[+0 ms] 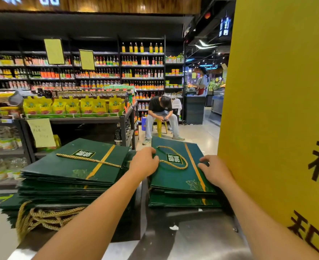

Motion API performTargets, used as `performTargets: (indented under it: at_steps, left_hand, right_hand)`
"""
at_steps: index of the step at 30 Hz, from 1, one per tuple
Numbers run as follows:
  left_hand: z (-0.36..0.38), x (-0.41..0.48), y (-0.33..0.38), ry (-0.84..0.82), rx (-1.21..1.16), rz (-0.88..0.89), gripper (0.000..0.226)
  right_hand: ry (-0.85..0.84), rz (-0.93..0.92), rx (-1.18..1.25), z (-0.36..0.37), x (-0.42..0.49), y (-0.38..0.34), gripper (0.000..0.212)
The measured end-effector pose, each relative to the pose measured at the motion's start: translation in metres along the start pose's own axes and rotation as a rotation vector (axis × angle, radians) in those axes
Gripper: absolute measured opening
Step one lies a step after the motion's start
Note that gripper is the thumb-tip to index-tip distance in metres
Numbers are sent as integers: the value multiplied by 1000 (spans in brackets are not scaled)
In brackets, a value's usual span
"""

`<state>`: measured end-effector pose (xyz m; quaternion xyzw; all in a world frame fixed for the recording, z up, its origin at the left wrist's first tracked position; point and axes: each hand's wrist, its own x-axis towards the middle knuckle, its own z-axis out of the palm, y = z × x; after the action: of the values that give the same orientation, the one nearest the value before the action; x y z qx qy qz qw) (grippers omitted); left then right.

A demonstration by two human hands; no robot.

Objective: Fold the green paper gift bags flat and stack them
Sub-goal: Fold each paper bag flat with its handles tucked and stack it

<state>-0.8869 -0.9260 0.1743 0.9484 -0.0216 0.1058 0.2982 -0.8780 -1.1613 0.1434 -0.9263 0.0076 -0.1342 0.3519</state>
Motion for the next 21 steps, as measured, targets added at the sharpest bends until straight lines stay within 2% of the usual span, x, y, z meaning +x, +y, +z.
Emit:
performTargets:
  at_steps: [2,6,9,11,13,15,21]
  left_hand:
    - [7,3,-6,-29,91,2,17]
    - [9,13,1,81,124,28,50]
    - [12,17,17,5,296,186,59]
    - [22,22,18,-146,405,232,61]
    - [37,25,11,-249,447,206,60]
    - [51,22,3,-264,430,172,58]
    - [71,15,-5,-200,452,134,58]
  right_hand:
    - [-36,-7,-41,8,1,7,33]
    - [-64,-88,-43,12,4,8,38]
    - [-101,-174,-41,17,9,-1,45]
    - [-174,-184,-113,26,16,-1,57]
    - [-259,-141,-187,34,20,4,65]
    - [-312,-108,-246,41,22,9,68]
    - [-288,-153,-421,56,22,18,65]
